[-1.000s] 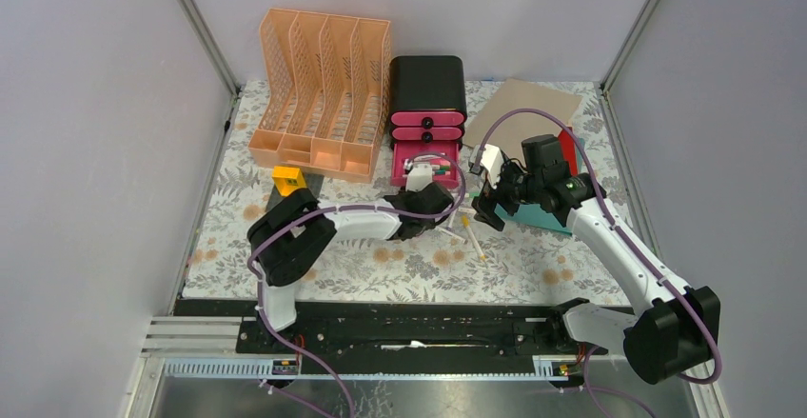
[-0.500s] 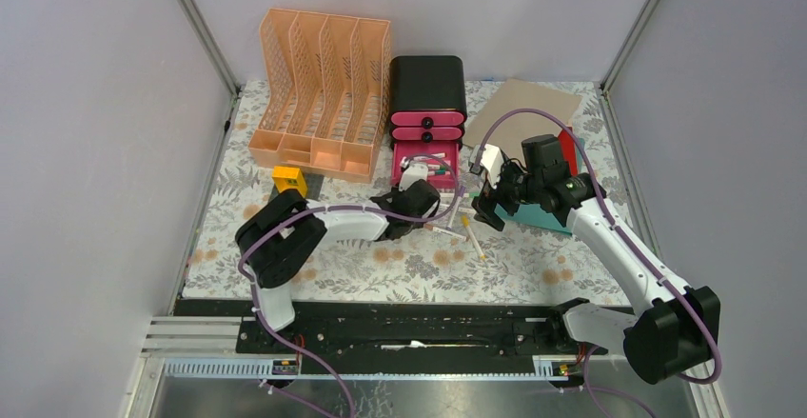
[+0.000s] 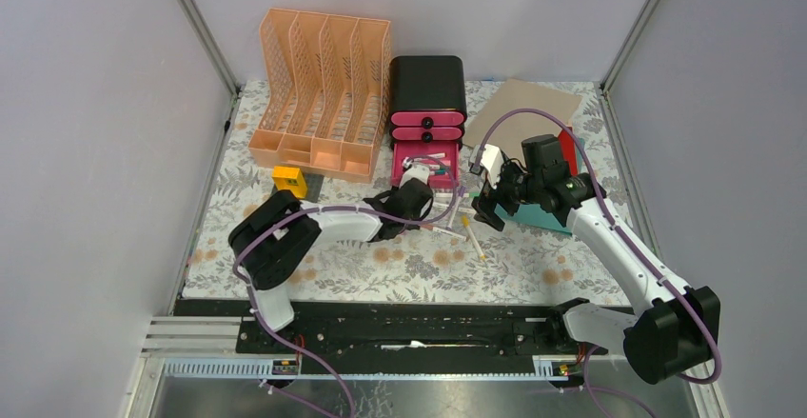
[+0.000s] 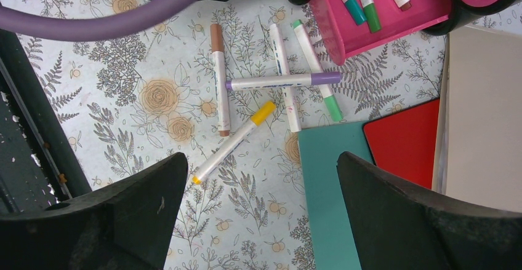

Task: Organize the desk
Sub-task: Pick up the stationery from the center of the board, then place the stationery in the drawer.

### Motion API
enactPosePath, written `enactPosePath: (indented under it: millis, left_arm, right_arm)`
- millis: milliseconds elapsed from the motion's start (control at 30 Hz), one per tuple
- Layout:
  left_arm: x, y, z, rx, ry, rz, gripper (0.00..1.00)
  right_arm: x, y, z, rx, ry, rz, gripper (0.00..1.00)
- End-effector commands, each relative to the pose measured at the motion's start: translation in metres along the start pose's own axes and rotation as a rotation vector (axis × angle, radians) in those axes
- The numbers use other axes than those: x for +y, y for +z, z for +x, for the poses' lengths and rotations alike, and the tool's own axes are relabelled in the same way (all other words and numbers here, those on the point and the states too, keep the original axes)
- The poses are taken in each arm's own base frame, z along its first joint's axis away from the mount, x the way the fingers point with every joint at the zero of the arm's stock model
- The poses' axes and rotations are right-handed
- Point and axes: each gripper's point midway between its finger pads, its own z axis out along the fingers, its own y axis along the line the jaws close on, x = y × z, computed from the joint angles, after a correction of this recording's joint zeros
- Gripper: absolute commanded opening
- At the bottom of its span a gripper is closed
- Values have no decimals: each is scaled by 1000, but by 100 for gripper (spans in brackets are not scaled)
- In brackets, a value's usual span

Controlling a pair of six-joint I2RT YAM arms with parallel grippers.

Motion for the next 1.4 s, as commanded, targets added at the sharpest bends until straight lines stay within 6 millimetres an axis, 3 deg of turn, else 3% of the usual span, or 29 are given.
enactPosePath:
  millis: [0, 333, 467, 667, 900, 1067, 1133, 1267, 1367]
  left_arm:
    - [15, -15, 55, 182, 85, 18, 2]
    - [8, -54, 14, -55, 90, 139, 0]
    - [0, -72, -11, -171, 186, 227, 0]
    - [-9, -88, -50, -328, 466, 280, 0]
    - [-6, -77, -113, -453, 733, 190, 0]
    - [-1, -51, -153, -458, 805, 170, 0]
    - [0, -32, -159, -426, 821, 170, 0]
    - [11, -5, -176, -408, 816, 100, 33]
    - [23, 0, -198, -434, 751, -14, 64]
  right_arm:
    - [1, -2, -7, -31, -10, -15, 99]
    - [2, -2, -8, -33, -8, -18, 99]
    - [1, -3, -8, -33, -8, -16, 99]
    - [1, -3, -8, -32, -8, -13, 99]
    - [1, -3, -8, -34, -10, -13, 99]
    - [1, -4, -9, -36, -9, -11, 99]
    - [1, -3, -9, -35, -9, -13, 99]
    - [1, -4, -9, -37, -11, -11, 99]
    - [1, -4, -9, -36, -9, -9, 99]
